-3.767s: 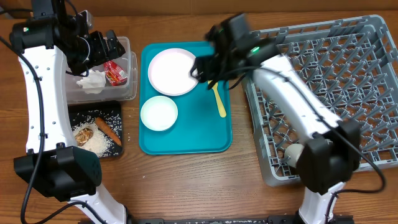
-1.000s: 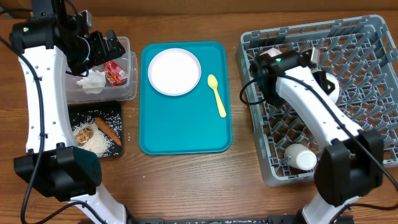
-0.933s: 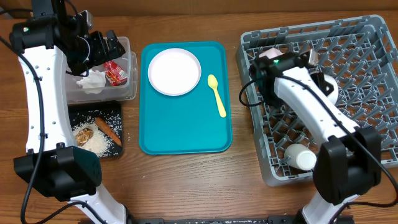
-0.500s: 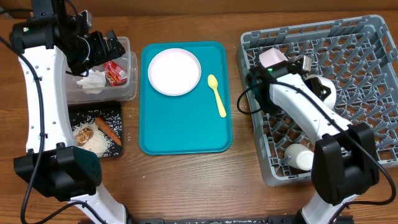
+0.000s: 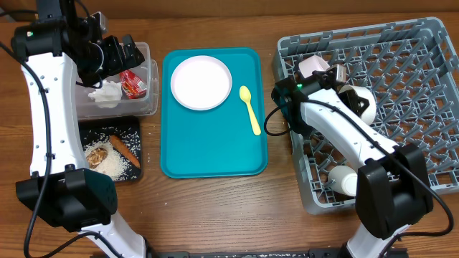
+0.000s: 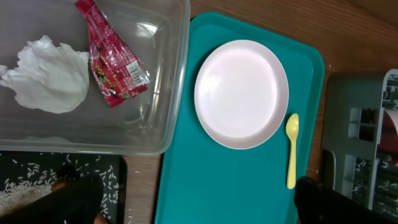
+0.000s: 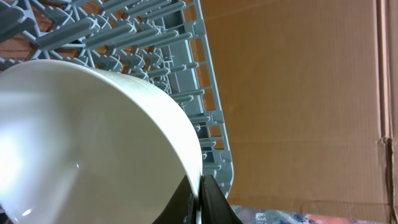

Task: Sort waste into correct bins and load items into the dishwasher
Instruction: 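Lower the white bowl into the rack and open the right gripper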

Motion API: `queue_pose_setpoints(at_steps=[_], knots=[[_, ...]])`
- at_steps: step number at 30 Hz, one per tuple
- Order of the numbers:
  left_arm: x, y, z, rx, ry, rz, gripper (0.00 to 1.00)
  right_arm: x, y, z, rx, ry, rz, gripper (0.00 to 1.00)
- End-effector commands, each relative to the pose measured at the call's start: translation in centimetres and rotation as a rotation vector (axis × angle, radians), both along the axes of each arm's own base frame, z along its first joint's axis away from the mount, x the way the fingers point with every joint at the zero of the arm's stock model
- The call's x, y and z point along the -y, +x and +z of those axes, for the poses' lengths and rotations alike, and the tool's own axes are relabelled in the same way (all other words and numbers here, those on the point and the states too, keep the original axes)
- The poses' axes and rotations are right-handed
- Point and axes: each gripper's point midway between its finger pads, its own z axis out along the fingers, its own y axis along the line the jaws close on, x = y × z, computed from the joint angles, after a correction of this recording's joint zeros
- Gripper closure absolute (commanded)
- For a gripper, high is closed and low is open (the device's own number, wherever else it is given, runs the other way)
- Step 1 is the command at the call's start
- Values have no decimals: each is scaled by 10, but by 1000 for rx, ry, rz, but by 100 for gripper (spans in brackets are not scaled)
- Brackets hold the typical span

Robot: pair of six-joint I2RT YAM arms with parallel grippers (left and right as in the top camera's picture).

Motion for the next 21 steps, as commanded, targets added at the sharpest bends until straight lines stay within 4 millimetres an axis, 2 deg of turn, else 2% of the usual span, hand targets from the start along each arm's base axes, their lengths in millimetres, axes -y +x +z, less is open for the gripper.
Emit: queue_pose_setpoints(at_steps=[1,5,9,11,12,14,15,16,21], knots=[[0,1,9,26,12,-3,0,-6,-13,-28,-66,132,-48,96],[0,1,9,26,12,-3,0,-7,-20,-34,-106,164,-65,87],[0,1,9,26,12,-3,0,-10,-28,-42,-148,214,-89,85],[0,1,9,26,12,-3,0,-13,-30,-46,-158,235,-96,78],[0,1,9,26,12,-3,0,-14,-31,-46,-161,241,-95,72],[0,1,9,26,11,-2,0,-18,-31,-47,-166,247,-87,37],[0,1,9,26,12,-3,0,-20,-31,-47,-166,247,-81,4],[0,1,9,26,12,-3,0,-22,-31,-47,-164,248,-76,0],[0,1,9,26,12,-3,0,-34,-22,-43,-125,269,-46,0]])
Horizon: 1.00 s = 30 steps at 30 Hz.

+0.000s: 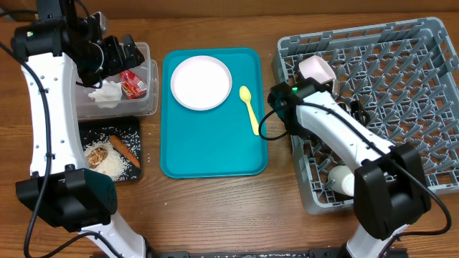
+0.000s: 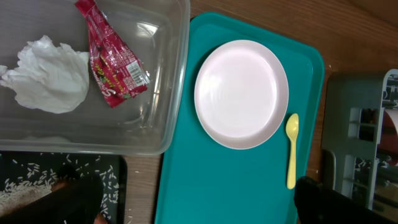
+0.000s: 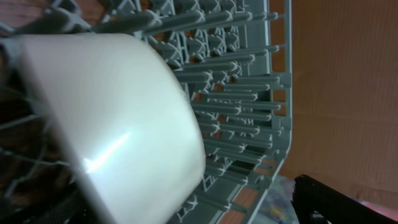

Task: Sort waste into correct bins and load items into the dishwasher
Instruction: 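Lower the white bowl into the rack and open the right gripper, then reach the right gripper to the pink plate edge and grasp it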

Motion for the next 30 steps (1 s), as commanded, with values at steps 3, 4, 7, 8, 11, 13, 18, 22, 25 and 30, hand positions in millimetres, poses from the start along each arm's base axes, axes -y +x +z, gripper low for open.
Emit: queue_pose_setpoints(at_steps=[3,4,7,8,11,13,18,22,25,30], knots=[[1,1,10,26,11,-2,0,-18,14,11,72,62,13,0],[1,1,10,26,11,-2,0,-22,18,16,92,75,16,0],[1,1,10,26,11,-2,0,-36,33,32,163,156,13,0],[1,1,10,27,12,-3,0,-43,38,38,189,200,10,0],[1,1,10,26,11,-2,0,-78,53,47,241,438,-6,0],[1,1,10,26,11,-2,0,-116,59,48,211,670,17,0],[1,1,10,26,11,-2,0,-191,72,55,162,1060,130,0],[1,1,10,26,11,-2,0,-223,93,70,230,1211,209,7],[1,1,10,27,12,-3,0,-242,107,76,278,1286,240,17],[1,1,10,26,11,-2,0,-268,123,47,298,1335,161,21]])
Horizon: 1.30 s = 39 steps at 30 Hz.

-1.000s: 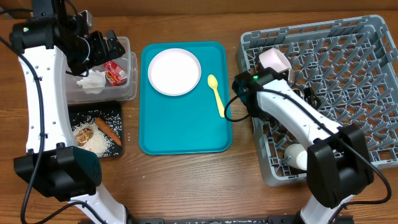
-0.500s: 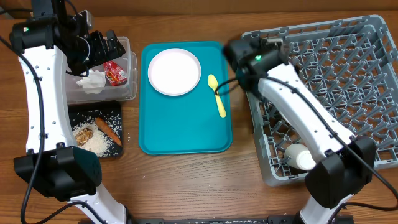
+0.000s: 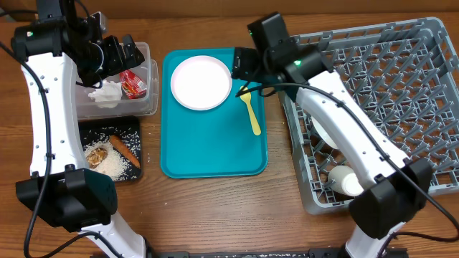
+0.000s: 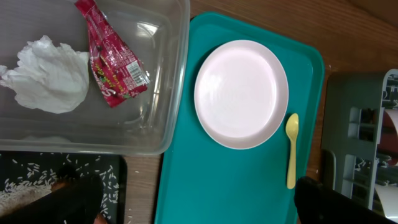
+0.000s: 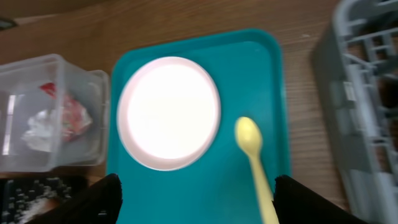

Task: Sort waste into correct bins and load items into the dishwasher
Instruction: 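Reach the right gripper to the pink plate edge and grasp it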

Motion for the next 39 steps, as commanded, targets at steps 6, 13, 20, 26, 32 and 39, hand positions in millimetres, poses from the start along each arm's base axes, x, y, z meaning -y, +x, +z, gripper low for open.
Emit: queue_pose_setpoints(at_steps=[6,13,20,26,32,39], knots=[[0,1,10,27,12,-3,0,-36,12,-102,-200,37,-76,29],[0,1,10,27,12,-2,0,-39,12,-157,-292,18,-121,45],[0,1,10,27,12,-2,0,-54,13,-187,-319,37,-92,49],[0,1,10,27,12,-3,0,-54,6,-197,-348,20,-87,61],[0,1,10,27,12,-3,0,-50,-4,-203,-369,-36,-94,75],[0,1,10,27,12,-2,0,-45,-7,-204,-400,-29,-92,86]])
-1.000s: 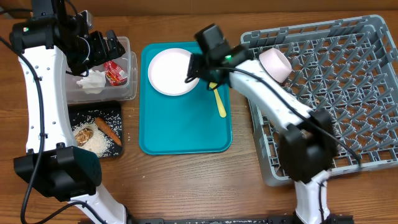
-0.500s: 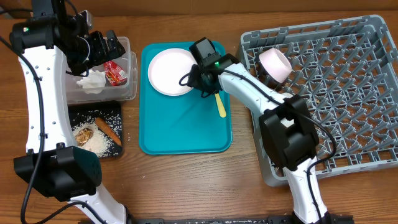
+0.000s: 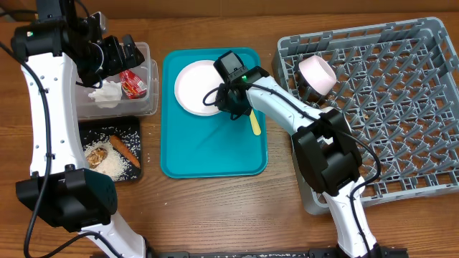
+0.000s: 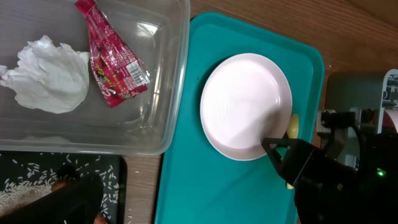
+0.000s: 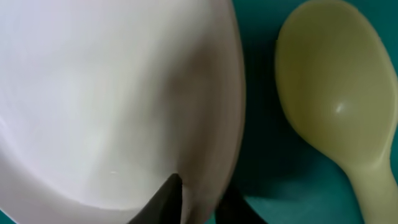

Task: Sort waste into correct bins and load items into the dishwasher
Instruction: 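Reach the right gripper to the pink plate edge and grasp it, then lift the pink plate and stand it upright in the rack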

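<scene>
A white plate lies at the back of the teal tray. My right gripper is down at the plate's right edge. In the right wrist view the plate fills the left, and the right gripper is shut on its rim, one finger over and one under. The yellow spoon lies just right of the plate, touching nothing. My left gripper hangs open over the clear bin. In the left wrist view the plate and my right arm show.
The grey dish rack on the right holds a pink cup. The clear bin contains a red wrapper and a crumpled tissue. A black tray with rice and food scraps sits in front of the bin.
My right gripper was open above the tray's back right corner. Now it is low at the plate's right rim and shut on it. The plate sits slightly further right. The left arm has not moved.
My right gripper was shut on a white bowl inside the dish rack. Then it was open beside the bowl, still in the rack. Then it hovered open over the tray. Now it grips the plate's rim. The left gripper stayed open over the clear bin throughout.
</scene>
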Motion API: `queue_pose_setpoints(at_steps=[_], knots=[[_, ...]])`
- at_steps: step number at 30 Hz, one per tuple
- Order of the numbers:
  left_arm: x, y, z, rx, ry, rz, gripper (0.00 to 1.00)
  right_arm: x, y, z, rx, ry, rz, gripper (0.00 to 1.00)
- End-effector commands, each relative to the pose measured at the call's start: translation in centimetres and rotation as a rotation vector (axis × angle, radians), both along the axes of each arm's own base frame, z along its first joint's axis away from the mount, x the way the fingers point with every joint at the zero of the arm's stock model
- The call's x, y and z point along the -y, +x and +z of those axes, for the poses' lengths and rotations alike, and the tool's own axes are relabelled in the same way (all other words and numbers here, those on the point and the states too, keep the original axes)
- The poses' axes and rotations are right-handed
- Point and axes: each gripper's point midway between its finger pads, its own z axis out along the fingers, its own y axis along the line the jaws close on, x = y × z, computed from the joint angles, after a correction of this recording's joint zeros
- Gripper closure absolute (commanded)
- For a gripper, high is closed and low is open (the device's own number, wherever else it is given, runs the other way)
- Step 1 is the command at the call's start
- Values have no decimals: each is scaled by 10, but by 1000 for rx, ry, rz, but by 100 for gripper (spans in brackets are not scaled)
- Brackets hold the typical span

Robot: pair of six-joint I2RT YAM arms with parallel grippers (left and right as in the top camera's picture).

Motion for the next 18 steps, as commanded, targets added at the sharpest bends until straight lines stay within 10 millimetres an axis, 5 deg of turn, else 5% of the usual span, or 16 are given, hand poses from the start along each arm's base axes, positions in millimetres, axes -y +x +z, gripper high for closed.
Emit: queue_pose_setpoints(at_steps=[1,11,18], knots=[[1,1,10,27,12,-3,0,6,4,-1,-5,-4,-4,96],[1,1,10,27,12,-3,0,25,26,29,29,39,107,96],[1,1,10,27,12,-3,0,38,44,109,199,-34,288,96]])
